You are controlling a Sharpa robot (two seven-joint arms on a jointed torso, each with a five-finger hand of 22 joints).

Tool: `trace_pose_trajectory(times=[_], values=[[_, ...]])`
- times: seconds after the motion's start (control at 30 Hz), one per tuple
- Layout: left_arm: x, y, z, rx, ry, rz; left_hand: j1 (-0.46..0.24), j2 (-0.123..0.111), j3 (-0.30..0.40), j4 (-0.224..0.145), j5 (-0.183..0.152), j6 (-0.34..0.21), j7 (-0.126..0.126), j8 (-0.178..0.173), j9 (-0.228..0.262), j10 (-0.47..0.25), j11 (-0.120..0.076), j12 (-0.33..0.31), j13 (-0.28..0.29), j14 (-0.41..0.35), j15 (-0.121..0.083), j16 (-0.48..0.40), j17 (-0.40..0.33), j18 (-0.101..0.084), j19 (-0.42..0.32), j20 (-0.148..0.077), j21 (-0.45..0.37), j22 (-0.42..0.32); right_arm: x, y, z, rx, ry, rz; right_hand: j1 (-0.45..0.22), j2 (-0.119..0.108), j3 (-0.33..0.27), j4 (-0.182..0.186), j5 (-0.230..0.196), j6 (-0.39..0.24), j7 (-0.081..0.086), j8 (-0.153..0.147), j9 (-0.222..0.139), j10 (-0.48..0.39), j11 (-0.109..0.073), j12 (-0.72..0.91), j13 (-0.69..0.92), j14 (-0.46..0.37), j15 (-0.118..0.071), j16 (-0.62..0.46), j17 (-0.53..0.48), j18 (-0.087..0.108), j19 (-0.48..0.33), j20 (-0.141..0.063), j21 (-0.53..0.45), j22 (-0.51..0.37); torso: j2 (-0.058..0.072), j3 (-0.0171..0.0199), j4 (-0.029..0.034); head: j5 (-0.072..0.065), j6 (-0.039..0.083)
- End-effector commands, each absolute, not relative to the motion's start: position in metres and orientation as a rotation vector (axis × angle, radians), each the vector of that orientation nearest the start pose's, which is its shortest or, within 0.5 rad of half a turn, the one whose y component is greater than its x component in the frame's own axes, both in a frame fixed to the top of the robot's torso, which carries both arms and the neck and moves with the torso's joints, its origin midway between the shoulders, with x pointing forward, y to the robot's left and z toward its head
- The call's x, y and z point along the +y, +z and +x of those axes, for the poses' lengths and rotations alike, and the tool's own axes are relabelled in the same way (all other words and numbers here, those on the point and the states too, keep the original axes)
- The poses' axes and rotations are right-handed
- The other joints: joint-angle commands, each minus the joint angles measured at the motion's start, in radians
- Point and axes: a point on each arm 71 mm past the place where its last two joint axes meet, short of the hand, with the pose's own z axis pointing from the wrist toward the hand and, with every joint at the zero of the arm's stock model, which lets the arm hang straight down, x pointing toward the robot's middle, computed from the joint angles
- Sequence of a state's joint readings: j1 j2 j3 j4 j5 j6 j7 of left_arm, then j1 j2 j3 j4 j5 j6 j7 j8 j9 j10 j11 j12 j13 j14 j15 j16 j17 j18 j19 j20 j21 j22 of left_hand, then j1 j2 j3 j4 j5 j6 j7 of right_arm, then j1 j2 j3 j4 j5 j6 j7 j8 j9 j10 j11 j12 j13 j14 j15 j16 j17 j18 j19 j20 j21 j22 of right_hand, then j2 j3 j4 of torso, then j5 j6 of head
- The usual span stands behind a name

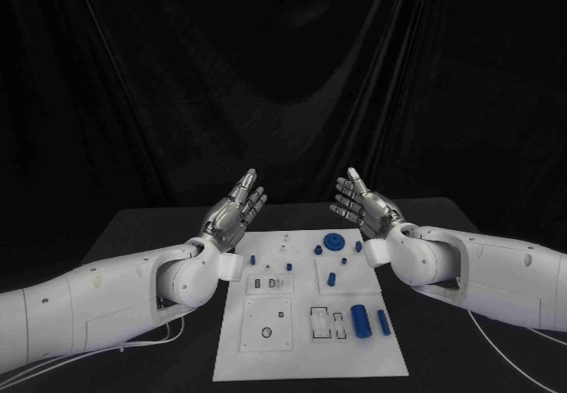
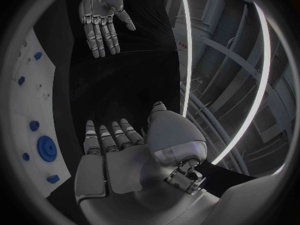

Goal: Assemble the parts on the task board

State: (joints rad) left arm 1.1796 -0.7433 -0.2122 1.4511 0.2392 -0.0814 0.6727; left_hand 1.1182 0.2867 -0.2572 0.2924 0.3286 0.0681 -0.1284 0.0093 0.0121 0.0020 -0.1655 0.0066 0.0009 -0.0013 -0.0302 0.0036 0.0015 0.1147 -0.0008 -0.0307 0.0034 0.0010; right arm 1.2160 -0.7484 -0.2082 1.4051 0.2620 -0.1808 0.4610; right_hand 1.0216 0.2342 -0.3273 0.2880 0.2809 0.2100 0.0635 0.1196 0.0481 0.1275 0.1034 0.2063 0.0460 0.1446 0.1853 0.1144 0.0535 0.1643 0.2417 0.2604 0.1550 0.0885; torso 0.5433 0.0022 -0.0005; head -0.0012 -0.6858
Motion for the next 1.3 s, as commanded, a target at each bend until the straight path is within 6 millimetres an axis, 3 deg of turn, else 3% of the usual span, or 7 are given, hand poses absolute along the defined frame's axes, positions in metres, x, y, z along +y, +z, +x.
trace_pose_trajectory(times=[0.03,0.2,0.6,0.7,0.83,1.0,1.3], values=[[0.184,-0.233,0.471,1.315,-1.880,-1.184,0.026,0.001,0.015,0.000,0.038,0.007,0.015,0.005,0.002,-0.002,0.014,-0.007,-0.001,0.001,-0.126,-0.004,-0.002,-0.005,0.001,-0.084,-0.003,-0.001,-0.189,-0.242,0.486,1.760,1.713,1.310,0.063,-0.028,0.008,-0.034,0.017,0.110,0.035,0.058,0.017,0.112,0.053,0.107,0.012,0.322,0.043,0.174,0.063,-0.017,0.311,0.032,0.168,0.073,0.000,-0.0003,-0.0002,0.002,-0.006],[0.188,-0.234,0.471,1.322,-1.886,-1.183,0.050,0.001,0.028,0.000,0.071,0.012,0.019,0.006,0.003,-0.002,0.017,-0.007,-0.001,0.001,-0.106,-0.004,-0.002,0.007,0.001,-0.050,-0.003,-0.001,-0.189,-0.241,0.489,1.944,1.672,1.103,0.214,-0.048,0.045,-0.158,0.121,0.197,0.055,0.091,0.024,0.291,0.114,0.234,0.025,0.595,0.003,0.251,0.075,0.010,0.547,0.023,0.257,0.092,0.000,-0.0002,0.0001,-0.001,-0.012],[0.205,-0.232,0.466,1.352,-1.900,-1.133,0.141,-0.005,0.059,-0.004,0.167,0.026,0.026,0.009,0.005,-0.002,0.018,-0.007,-0.001,0.001,-0.036,-0.004,-0.002,0.050,0.001,0.066,-0.003,-0.001,-0.189,-0.211,0.508,1.956,1.283,0.334,0.488,-0.067,0.104,-0.298,0.147,0.446,0.107,0.135,0.027,0.537,0.082,0.229,0.015,0.889,-0.070,0.228,0.053,0.020,0.791,-0.054,0.317,0.092,0.000,-0.0007,0.0003,-0.001,-0.053],[0.212,-0.230,0.462,1.370,-1.909,-1.095,0.175,-0.010,0.066,-0.007,0.195,0.035,0.030,0.011,0.006,-0.002,0.022,-0.007,-0.001,0.001,-0.020,-0.004,-0.002,0.058,0.001,0.089,-0.003,-0.001,-0.185,-0.198,0.514,1.945,1.126,0.110,0.542,-0.078,0.141,-0.330,0.068,0.471,0.095,0.120,0.022,0.584,0.069,0.202,0.015,0.944,-0.088,0.206,0.043,0.018,0.823,-0.077,0.340,0.104,0.002,-0.0012,0.0014,-0.003,-0.069],[0.219,-0.228,0.458,1.382,-1.921,-1.081,0.199,-0.011,0.072,-0.008,0.208,0.039,0.035,0.011,0.007,-0.002,0.027,-0.007,-0.001,0.001,0.003,-0.004,-0.002,0.061,0.001,0.114,-0.003,-0.001,-0.181,-0.183,0.518,1.940,0.928,-0.109,0.577,-0.106,0.175,-0.363,0.077,0.363,0.050,0.050,0.009,0.554,0.067,0.142,0.014,0.964,-0.098,0.163,0.027,0.012,0.810,-0.093,0.362,0.124,0.003,-0.0032,0.0011,-0.004,-0.092],[0.228,-0.224,0.452,1.391,-1.922,-1.079,0.209,-0.014,0.074,-0.010,0.214,0.044,0.042,0.012,0.007,-0.002,0.034,-0.007,-0.001,0.001,0.010,-0.004,-0.002,0.062,0.001,0.124,-0.003,-0.001,-0.179,-0.159,0.520,1.867,0.709,-0.340,0.567,-0.115,0.199,-0.364,0.051,0.406,0.040,0.045,0.017,0.573,0.056,0.128,0.017,1.004,-0.108,0.142,0.024,0.010,0.803,-0.103,0.409,0.160,0.013,-0.0088,0.0021,-0.004,-0.116],[0.237,-0.210,0.451,1.401,-1.941,-1.061,0.231,-0.023,0.077,-0.019,0.226,0.041,0.046,0.011,0.007,-0.002,0.038,-0.007,-0.001,0.001,0.038,-0.004,-0.002,0.063,0.001,0.150,-0.003,-0.001,-0.179,-0.136,0.518,1.655,0.513,-0.633,0.520,-0.136,0.209,-0.329,0.000,0.479,0.008,0.041,0.021,0.642,0.024,0.115,0.017,1.112,-0.142,0.164,0.049,0.019,0.855,-0.121,0.472,0.205,0.083,-0.0188,0.0083,-0.011,-0.092]])
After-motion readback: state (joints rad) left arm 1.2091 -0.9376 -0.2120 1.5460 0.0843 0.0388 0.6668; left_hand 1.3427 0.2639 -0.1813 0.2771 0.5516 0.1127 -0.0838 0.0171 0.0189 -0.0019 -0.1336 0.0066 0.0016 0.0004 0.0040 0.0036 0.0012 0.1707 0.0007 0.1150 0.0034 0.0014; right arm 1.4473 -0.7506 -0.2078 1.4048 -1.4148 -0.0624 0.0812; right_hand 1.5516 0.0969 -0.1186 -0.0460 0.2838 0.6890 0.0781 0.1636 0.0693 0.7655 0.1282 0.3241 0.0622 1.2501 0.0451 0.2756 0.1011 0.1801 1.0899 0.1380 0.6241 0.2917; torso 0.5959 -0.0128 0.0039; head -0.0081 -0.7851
